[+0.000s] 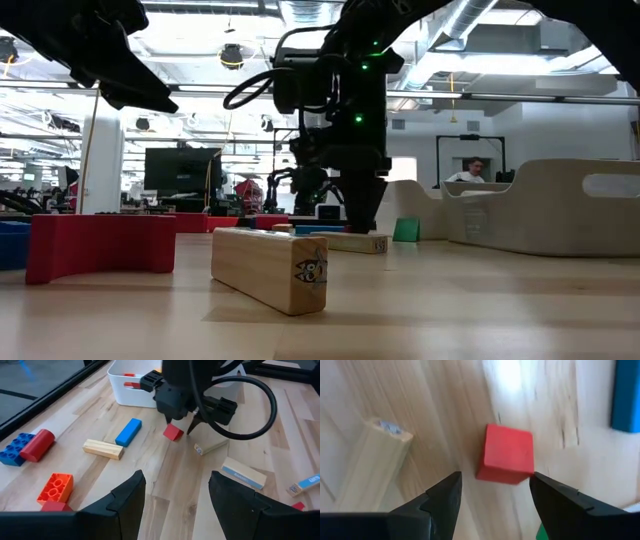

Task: Sort blocks by size
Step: Put the small red wooden block into the white bin

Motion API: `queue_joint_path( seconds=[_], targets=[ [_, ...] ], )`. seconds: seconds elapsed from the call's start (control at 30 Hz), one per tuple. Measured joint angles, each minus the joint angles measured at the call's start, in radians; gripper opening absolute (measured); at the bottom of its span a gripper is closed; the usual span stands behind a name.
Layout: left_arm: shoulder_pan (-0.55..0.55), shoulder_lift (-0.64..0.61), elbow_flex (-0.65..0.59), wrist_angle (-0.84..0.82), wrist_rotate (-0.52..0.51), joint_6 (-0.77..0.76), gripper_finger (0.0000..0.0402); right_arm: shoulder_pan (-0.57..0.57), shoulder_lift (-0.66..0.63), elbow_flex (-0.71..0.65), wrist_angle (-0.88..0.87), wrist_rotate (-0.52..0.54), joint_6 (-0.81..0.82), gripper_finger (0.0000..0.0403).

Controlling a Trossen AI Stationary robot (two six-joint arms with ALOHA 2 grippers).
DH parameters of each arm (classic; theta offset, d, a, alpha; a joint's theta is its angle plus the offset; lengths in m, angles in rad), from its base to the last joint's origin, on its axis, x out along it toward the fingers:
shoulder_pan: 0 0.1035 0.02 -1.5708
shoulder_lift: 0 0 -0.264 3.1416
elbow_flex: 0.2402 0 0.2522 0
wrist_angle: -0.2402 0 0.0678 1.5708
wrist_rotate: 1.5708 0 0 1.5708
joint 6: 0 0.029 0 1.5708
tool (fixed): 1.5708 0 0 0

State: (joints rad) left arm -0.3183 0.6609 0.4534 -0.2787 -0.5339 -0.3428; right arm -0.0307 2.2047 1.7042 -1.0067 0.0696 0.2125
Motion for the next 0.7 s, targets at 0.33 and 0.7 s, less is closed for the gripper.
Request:
queue_joint_path(
  seconds=[0.33,0.7],
  targets=[
    [0.0,0.0,0.0,0.0,0.005,-0.002,0.0208,-0.026,0.0,0.0,0.046,0.001,0.006,0.0265],
    [0.0,0.0,0.0,0.0,0.005,-0.002,0.0208,-0.028,0.005,0.0,0.065,0.0,-0.014,0.0234]
  ],
)
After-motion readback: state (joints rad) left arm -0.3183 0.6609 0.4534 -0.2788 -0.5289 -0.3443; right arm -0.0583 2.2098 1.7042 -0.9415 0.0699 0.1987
